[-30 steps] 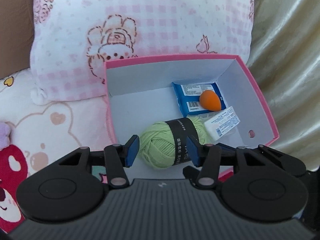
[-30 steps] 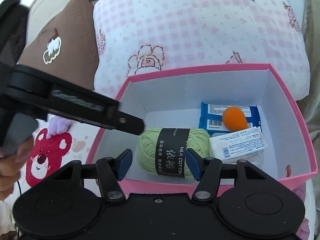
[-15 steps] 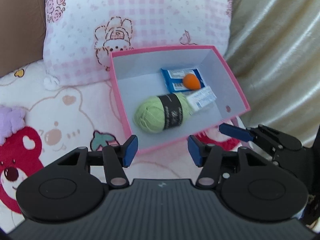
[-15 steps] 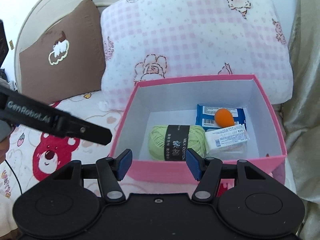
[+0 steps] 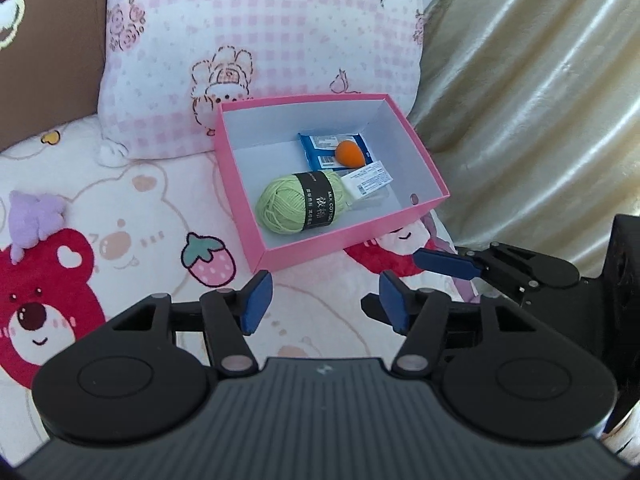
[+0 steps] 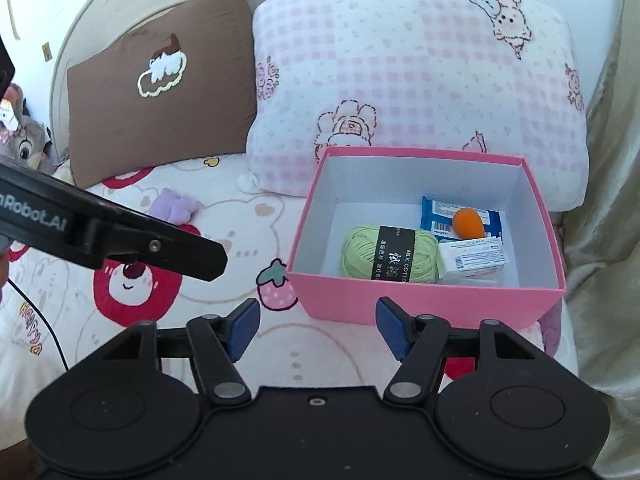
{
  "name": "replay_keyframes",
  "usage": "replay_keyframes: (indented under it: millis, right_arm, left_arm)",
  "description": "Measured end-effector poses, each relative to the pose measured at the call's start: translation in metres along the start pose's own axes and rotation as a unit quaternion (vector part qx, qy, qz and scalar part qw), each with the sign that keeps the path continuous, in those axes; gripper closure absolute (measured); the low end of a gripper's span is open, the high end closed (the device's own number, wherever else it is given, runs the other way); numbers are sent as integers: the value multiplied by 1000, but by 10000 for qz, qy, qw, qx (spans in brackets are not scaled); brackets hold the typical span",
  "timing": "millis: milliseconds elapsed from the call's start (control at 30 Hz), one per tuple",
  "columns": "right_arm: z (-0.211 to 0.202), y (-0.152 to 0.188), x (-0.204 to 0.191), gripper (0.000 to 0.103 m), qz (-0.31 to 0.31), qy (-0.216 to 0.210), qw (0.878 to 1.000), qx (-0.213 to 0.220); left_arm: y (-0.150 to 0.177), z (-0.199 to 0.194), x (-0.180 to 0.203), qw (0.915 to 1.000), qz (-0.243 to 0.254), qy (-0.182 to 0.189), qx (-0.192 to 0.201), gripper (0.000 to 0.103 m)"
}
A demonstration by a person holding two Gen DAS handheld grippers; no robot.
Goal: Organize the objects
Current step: 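Withdraw the left tool from the pink box toward the purple plush toy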
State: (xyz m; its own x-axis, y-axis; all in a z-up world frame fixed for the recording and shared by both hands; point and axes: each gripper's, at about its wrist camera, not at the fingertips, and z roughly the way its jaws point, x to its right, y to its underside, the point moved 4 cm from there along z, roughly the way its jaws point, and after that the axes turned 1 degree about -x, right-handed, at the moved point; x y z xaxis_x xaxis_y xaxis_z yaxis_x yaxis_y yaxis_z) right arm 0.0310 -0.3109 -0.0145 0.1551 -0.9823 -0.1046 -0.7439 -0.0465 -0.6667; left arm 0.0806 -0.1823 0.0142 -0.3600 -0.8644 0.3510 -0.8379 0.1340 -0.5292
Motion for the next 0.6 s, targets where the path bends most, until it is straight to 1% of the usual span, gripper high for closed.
replay_keyframes:
  millis: [200, 267, 367, 500, 600]
  right_arm:
    - [-11, 2, -21, 34, -233, -130, 9996, -107]
    - [-14, 3, -28, 33, -291, -154, 9993, -161]
    - [-15, 4, -35, 29, -328, -159, 9990, -247]
    - [-18, 3, -44, 28, -455, -181, 9983, -300]
    - [-19, 1, -49, 27, -471, -298, 9977, -376]
  left_arm:
    - [12, -18, -5, 9999, 104, -82, 9, 42]
    - [15, -22, -7, 9999, 69, -147, -11, 42]
    - [19, -29, -11, 9998, 80, -182, -11, 41]
    - [27, -35, -18, 9997, 28, -256, -23, 40]
    - [33, -39, -25, 9996, -4, -268, -76, 40]
